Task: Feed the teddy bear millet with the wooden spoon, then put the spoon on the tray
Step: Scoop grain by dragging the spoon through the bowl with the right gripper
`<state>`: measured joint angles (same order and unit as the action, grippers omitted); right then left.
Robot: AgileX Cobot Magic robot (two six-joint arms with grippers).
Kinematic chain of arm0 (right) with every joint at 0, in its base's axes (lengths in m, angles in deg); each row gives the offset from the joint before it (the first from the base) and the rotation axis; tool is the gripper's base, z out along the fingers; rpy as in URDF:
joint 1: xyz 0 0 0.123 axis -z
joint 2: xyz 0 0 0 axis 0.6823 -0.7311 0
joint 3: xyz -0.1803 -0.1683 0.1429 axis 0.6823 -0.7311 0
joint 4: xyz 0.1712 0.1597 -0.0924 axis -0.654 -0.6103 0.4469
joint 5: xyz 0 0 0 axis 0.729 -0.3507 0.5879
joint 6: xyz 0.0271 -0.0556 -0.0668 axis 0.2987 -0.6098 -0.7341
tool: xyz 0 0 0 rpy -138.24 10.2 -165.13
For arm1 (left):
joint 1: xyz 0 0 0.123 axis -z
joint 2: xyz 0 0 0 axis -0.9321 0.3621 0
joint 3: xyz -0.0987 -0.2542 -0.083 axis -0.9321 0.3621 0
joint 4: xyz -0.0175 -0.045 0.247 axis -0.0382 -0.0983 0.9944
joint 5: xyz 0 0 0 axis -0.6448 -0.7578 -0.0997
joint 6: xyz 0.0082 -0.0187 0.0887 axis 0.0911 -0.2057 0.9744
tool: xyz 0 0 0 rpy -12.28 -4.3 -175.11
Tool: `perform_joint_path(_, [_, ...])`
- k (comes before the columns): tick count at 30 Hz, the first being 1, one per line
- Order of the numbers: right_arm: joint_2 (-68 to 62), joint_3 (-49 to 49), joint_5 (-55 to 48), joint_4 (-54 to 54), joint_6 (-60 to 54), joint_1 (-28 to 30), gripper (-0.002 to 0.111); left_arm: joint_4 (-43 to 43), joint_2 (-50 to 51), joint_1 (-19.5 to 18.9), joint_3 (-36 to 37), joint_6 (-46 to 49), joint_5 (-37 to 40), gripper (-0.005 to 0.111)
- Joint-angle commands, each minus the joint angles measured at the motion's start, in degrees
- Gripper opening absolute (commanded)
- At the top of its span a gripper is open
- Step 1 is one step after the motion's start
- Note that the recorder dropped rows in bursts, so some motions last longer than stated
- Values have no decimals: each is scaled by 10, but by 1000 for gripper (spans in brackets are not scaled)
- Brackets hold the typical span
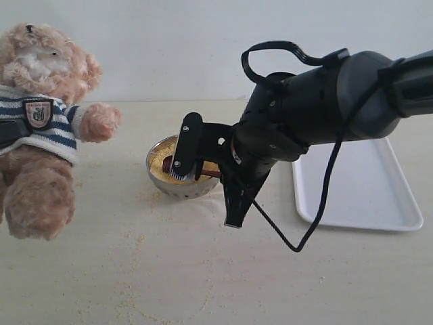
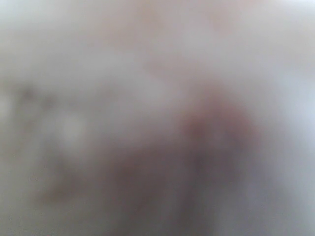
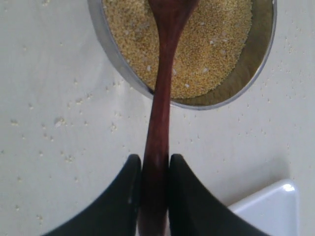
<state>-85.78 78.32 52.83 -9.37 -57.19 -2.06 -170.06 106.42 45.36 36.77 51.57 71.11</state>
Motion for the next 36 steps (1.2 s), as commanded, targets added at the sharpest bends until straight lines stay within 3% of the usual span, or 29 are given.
perform_joint_path(1, [0,2,-5,-11,-20,-1,0,-8,0,0,3,2,10,5])
perform_joint_path(36, [0,2,11,-87,36,12,0,-8,0,0,3,2,10,5])
